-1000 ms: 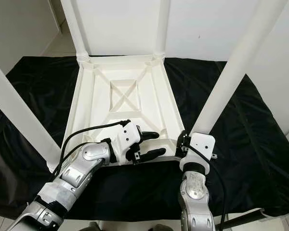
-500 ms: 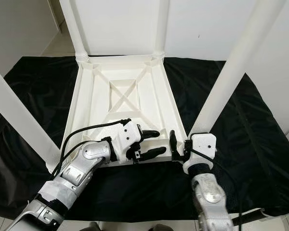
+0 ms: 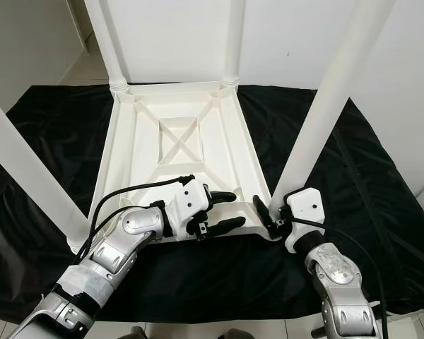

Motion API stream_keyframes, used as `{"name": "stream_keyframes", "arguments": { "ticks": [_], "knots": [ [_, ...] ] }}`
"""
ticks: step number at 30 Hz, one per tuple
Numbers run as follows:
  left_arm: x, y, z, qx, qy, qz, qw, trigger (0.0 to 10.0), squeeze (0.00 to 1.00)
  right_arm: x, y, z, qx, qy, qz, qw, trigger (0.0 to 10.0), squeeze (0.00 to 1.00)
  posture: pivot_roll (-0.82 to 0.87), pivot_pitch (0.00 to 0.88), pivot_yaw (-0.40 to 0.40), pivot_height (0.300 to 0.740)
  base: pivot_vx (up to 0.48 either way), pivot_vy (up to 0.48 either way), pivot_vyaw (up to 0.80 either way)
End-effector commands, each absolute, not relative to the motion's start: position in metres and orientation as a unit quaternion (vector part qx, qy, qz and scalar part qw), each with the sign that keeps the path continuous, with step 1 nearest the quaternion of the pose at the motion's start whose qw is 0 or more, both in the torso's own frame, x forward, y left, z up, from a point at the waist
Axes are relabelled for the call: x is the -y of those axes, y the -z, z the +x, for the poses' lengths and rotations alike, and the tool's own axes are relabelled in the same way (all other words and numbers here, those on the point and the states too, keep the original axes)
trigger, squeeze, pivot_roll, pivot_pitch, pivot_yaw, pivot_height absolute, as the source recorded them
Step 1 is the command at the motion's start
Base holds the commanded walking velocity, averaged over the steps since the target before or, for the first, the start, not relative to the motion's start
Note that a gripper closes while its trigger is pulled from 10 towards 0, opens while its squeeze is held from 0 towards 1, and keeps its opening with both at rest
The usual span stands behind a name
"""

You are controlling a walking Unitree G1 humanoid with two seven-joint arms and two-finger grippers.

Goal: Building children table

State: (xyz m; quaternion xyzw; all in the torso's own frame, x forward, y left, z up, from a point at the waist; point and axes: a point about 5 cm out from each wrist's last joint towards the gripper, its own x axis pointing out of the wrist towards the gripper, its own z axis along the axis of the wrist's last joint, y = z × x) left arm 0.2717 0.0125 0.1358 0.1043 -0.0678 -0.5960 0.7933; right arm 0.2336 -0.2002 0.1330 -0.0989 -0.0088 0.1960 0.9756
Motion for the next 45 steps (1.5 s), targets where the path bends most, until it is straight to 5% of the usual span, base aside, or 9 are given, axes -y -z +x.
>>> {"name": "stream_keyframes", "arguments": {
  "ticks": [1,9,10,12,13,23,33,45],
  "knots": [
    [-0.012,-0.133,0.271,0.064,0.599,0.115,0.790,10.0,0.00,0.197,-0.129,0.234,-0.003,-0.216,-0.104,0.971,0.0,0.00,-0.07,0.000,0.021,0.740,0.000,0.000,0.00],
    [-0.011,-0.133,0.271,0.064,0.600,0.114,0.789,10.0,0.00,0.197,-0.124,0.232,-0.013,-0.226,-0.095,0.969,0.0,0.00,-0.08,0.000,0.018,0.740,0.000,0.000,0.00],
    [-0.011,-0.132,0.270,0.064,0.601,0.114,0.788,10.0,0.00,0.198,-0.124,0.231,-0.012,-0.215,-0.092,0.972,7.2,0.00,-0.08,0.000,0.018,0.740,0.000,0.000,0.00],
    [-0.011,-0.132,0.270,0.064,0.601,0.114,0.788,10.0,0.00,0.198,-0.124,0.231,-0.012,-0.215,-0.092,0.972,7.2,0.00,-0.08,0.000,0.018,0.740,0.000,0.000,0.00],
    [-0.010,-0.132,0.270,0.064,0.602,0.114,0.787,10.0,0.00,0.200,-0.124,0.230,-0.009,-0.197,-0.088,0.976,10.0,0.00,-0.08,0.000,0.019,0.740,0.000,0.000,0.00],
    [-0.008,-0.131,0.269,0.066,0.608,0.116,0.782,10.0,0.00,0.204,-0.123,0.229,-0.005,-0.021,-0.067,0.998,10.0,0.00,-0.09,0.000,0.024,0.740,0.000,0.000,0.00],
    [-0.005,-0.130,0.266,0.067,0.616,0.113,0.777,10.0,0.00,0.185,-0.119,0.220,-0.012,0.171,-0.019,0.985,10.0,0.00,-0.10,0.000,0.022,0.740,0.000,0.000,0.00],
    [-0.007,-0.129,0.265,0.065,0.615,0.114,0.777,10.0,0.00,0.166,-0.123,0.225,-0.002,0.198,0.011,0.980,10.0,0.00,-0.09,0.000,0.011,0.740,0.000,0.000,0.00]
  ]
}}
